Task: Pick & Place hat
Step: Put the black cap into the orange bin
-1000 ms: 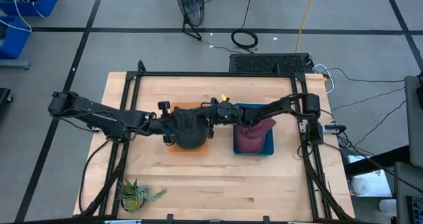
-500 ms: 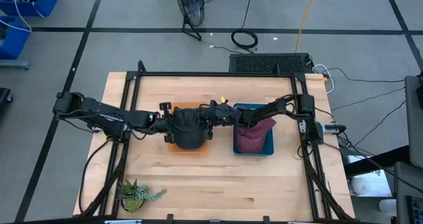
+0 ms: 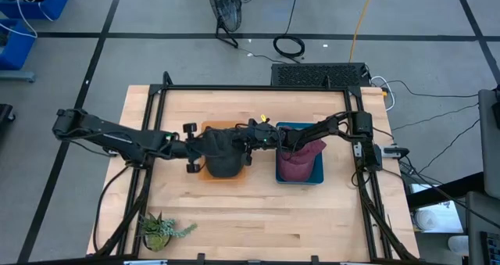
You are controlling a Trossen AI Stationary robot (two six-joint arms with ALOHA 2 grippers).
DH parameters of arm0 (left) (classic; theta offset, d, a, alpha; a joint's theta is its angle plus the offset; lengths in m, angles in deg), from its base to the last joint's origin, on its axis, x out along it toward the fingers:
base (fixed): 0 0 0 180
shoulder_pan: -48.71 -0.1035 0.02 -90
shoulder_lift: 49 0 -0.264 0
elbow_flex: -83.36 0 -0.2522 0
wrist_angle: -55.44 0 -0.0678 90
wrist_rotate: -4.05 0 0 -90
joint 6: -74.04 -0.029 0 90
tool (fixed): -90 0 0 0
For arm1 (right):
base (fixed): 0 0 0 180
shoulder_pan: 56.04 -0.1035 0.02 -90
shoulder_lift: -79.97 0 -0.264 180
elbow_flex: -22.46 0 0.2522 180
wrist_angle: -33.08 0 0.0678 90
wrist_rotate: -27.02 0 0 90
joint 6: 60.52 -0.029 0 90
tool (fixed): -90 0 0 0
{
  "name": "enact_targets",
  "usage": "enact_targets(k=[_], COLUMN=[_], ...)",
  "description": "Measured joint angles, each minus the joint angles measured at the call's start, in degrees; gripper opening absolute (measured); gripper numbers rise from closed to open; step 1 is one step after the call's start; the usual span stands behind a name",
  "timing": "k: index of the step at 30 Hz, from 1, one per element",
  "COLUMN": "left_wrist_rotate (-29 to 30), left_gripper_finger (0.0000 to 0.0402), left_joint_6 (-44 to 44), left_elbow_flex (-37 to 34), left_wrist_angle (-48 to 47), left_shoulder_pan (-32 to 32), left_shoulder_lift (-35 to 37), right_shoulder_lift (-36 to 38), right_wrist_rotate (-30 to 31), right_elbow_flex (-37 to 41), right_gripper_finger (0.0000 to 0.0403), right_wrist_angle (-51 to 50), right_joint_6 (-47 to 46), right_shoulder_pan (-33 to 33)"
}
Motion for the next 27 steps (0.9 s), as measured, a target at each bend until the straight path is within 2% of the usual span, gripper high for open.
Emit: enact_targets(k=[8, 10, 13, 16, 19, 27], left_wrist_rotate=[-2.14, -0.44, 5.1, 6.4, 5.52, 4.61], left_gripper_finger=[0.0038, 0.0032, 0.0018, 0.0005, 0.001, 0.0025], left_joint_6=[1.1, -0.66, -2.53, -4.13, -2.54, 0.44], left_elbow_flex=[0.0, 0.05, 0.06, 0.06, 0.06, -3.29], left_wrist_angle=[3.06, 6.34, 9.46, 10.17, 8.38, 11.23], left_shoulder_pan=[2.26, 2.3, 1.55, -0.31, -2.34, -5.83], left_shoulder_lift=[10.4, 12.43, 13.27, 12.6, 10.43, -0.37], right_shoulder_lift=[-0.02, -0.04, -0.06, -0.07, -0.07, -0.07], right_wrist_rotate=[0.0, 0.0, 0.0, 0.0, 0.0, 0.02], right_elbow_flex=[0.07, 0.07, 0.09, 0.09, 0.09, 0.09], right_gripper_finger=[0.006, 0.0059, 0.0059, 0.0058, 0.0059, 0.0059], right_wrist_angle=[1.07, 1.18, 1.51, 1.71, 1.66, 1.66], right_joint_6=[-0.09, -0.02, -0.11, -0.13, -0.13, -0.04], right_shoulder_pan=[-0.02, -0.02, -0.02, -0.02, -0.02, -0.02])
